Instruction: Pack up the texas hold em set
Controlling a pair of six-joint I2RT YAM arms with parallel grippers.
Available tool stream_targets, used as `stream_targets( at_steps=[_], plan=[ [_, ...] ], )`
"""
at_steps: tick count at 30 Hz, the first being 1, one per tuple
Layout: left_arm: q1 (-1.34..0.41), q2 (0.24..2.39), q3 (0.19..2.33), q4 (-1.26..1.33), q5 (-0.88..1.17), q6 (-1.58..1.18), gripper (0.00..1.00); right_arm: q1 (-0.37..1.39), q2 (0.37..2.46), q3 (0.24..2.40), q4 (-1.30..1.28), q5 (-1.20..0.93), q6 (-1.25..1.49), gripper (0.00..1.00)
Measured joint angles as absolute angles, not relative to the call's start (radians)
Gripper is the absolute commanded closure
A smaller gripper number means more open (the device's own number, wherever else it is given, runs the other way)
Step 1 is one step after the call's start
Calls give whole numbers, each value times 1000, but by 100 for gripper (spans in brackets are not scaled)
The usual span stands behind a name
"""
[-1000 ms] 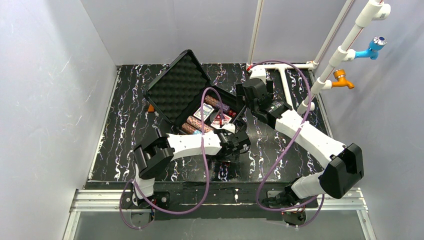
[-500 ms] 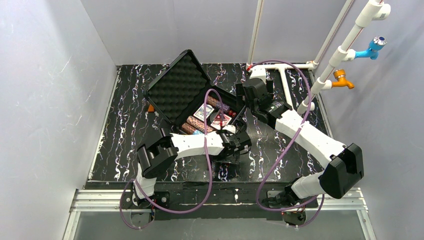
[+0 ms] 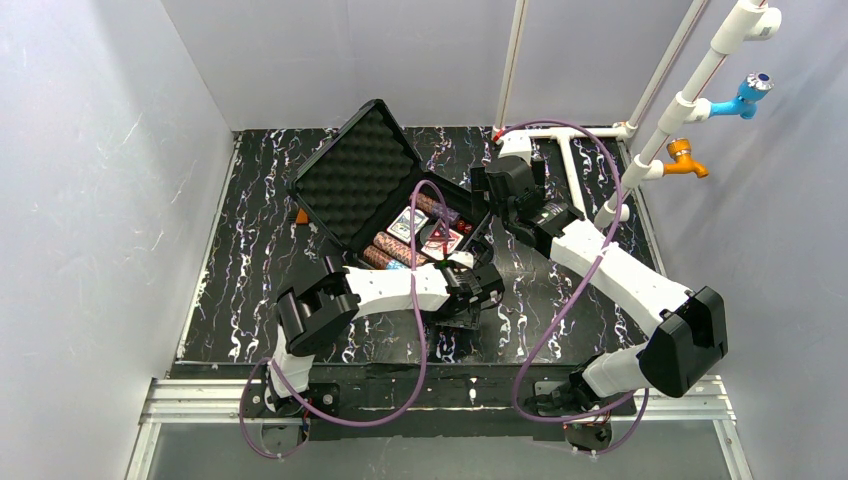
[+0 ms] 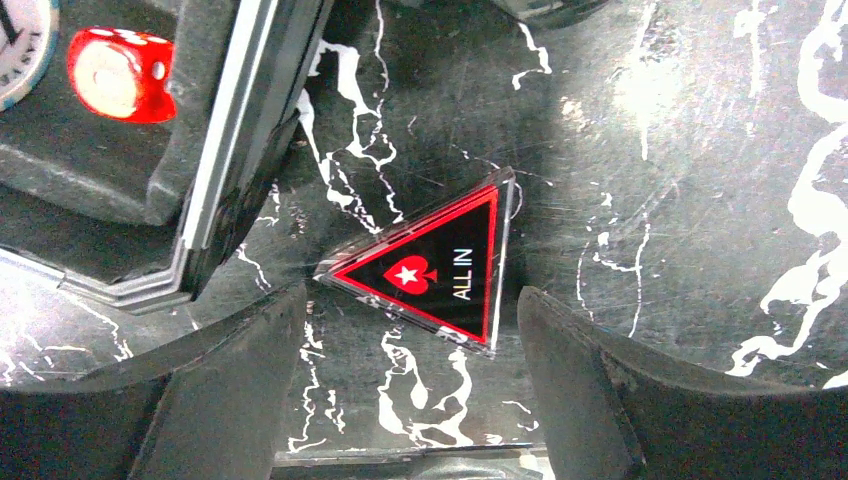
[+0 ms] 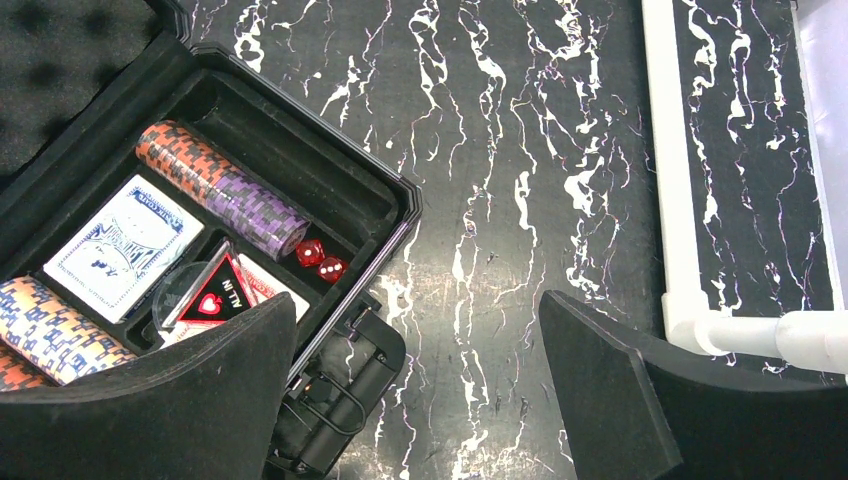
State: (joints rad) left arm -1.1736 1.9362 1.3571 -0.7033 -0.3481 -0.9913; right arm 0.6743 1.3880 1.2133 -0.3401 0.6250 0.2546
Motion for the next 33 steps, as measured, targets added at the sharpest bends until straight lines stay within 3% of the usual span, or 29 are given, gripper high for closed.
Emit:
stream_targets(
  at_steps=[21,27,33],
  plan=[
    [-1155,1942,1356,-659,-295,-977,35,674,1388,1211,-338,621,253,2],
    [-1154,1942,1356,-652,-291,-960,20,674,1388,1196,-333,616,251,2],
    [-1154,1942,1356,-649,-290,-925,13,674,1388,1196,-333,609,250,2]
  ],
)
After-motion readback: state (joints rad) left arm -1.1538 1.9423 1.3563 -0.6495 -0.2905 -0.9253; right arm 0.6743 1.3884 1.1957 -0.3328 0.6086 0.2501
